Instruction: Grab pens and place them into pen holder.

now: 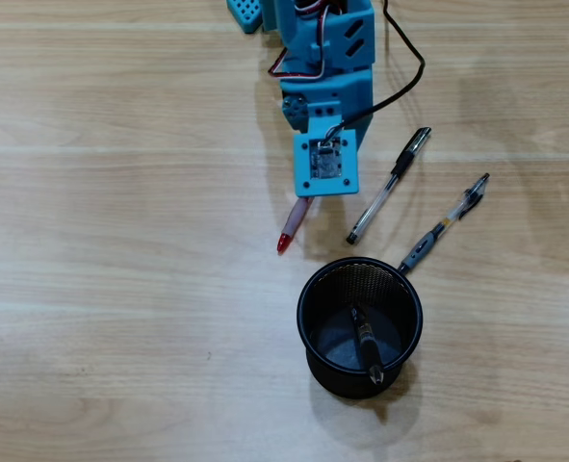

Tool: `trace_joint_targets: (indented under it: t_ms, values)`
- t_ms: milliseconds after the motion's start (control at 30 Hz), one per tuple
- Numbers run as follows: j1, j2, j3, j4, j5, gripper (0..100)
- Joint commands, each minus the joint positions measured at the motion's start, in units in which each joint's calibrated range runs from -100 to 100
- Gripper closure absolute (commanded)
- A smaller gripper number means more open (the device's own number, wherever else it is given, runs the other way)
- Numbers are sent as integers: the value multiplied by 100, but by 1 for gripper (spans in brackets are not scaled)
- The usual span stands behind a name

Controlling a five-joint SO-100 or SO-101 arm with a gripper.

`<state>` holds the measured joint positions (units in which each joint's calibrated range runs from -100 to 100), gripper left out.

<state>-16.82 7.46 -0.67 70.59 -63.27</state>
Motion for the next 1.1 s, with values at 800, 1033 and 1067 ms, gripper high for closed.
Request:
trace_joint_targets:
  t_ms: [800,1033,1067]
  values:
    - [461,862,233,-132,-25,82]
    - [470,997,224,-141,-25,82]
    - [461,1081,215,-167,-25,82]
